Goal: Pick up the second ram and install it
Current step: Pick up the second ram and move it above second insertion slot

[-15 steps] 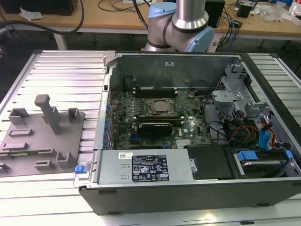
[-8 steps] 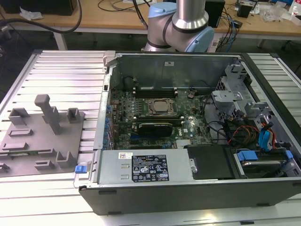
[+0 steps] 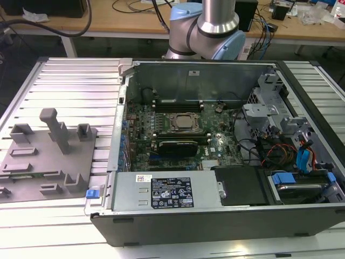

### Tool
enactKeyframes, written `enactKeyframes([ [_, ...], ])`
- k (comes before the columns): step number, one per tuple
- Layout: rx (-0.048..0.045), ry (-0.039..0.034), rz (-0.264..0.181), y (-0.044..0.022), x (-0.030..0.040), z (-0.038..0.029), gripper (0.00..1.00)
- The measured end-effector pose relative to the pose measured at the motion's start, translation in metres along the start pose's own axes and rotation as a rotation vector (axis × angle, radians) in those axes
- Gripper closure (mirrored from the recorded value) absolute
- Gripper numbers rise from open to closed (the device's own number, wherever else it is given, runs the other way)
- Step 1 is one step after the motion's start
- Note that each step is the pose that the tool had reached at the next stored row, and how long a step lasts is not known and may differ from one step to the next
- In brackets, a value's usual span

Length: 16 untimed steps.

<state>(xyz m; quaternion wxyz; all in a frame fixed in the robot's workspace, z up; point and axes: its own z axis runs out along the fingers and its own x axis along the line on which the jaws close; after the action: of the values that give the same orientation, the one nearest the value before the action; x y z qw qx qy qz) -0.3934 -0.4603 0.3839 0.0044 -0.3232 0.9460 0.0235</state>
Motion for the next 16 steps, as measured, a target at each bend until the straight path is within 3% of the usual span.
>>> enactKeyframes([
  [16, -0.0023, 0.0042, -0.098, 0.0000, 0.0000, 0.0000, 0.89],
])
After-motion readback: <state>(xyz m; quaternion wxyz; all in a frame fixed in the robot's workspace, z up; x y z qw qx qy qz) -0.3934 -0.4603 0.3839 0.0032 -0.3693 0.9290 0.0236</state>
